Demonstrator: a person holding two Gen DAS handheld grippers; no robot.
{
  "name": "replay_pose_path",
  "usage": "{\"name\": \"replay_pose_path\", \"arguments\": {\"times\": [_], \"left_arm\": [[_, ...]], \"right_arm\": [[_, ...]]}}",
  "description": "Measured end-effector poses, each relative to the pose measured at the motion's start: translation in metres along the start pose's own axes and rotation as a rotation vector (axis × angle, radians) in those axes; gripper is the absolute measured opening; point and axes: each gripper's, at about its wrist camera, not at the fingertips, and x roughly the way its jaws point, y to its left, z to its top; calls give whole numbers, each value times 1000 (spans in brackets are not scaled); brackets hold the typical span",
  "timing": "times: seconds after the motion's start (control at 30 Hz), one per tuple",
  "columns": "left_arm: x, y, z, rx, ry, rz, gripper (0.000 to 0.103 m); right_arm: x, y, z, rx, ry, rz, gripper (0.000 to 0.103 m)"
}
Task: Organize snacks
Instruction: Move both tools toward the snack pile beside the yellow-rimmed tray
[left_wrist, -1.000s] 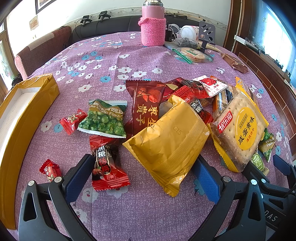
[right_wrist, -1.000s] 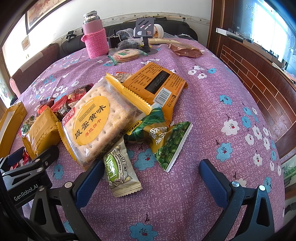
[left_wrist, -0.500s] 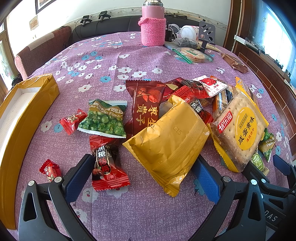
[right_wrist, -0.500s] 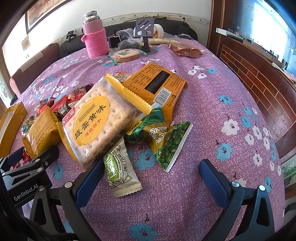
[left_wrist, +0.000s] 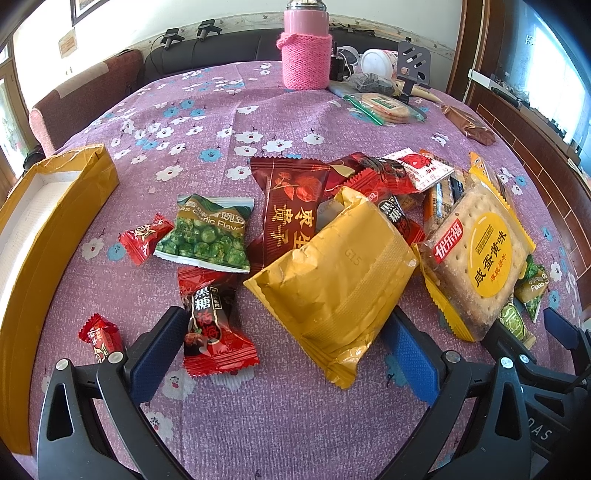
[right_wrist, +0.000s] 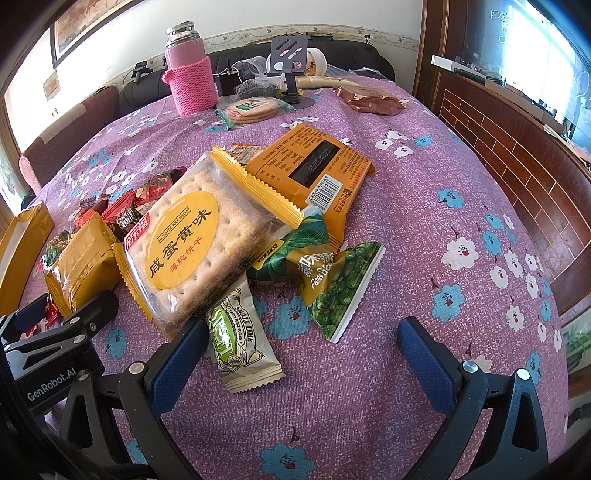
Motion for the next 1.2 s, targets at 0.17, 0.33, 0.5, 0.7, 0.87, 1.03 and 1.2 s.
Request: {"name": "replay_pose_path", "arguments": {"times": [0.17, 0.33, 0.5, 0.7, 0.87, 1.03, 1.2], "left_arm": [[-8, 5, -14, 37, 14, -40, 103], [-16, 3, -23, 100, 24, -78, 103], [-19, 2, -24, 174, 75, -120, 103], [-25, 3, -34, 208, 43, -139, 103], [-26, 2, -35, 209, 46, -134, 103], [-28, 2, -37, 210, 41, -132, 103], [-33, 6, -42, 215, 34, -167, 103]], "right_arm": [[-1, 1, -1, -9, -1, 9, 103], [0, -1, 0, -11, -1, 10, 103], [0, -1, 0, -10, -1, 9, 103], [0, -1, 0, -10, -1, 9, 103], [0, -1, 0, -10, -1, 9, 103], [0, -1, 0, -11, -1, 8, 103], [1, 0, 0, -9, -2, 6, 103]]}}
